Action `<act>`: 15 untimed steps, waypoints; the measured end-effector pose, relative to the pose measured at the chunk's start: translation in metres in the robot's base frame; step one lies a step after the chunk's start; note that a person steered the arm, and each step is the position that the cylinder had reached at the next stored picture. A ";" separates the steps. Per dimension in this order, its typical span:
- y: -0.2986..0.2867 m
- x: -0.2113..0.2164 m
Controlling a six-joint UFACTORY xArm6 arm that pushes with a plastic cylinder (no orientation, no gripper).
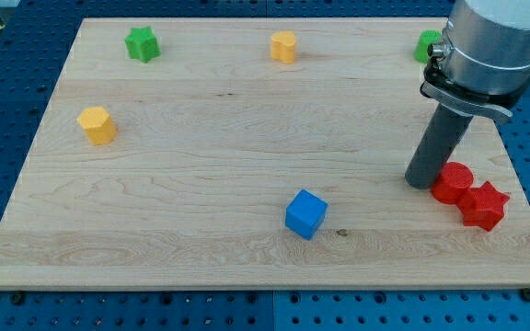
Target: Move blue cube on left side of blue triangle
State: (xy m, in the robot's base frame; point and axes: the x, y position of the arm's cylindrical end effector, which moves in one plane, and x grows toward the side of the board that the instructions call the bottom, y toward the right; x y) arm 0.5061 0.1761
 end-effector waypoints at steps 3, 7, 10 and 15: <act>-0.017 0.005; -0.157 0.084; -0.068 -0.016; -0.009 -0.050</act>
State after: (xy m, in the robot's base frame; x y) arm 0.4561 0.1668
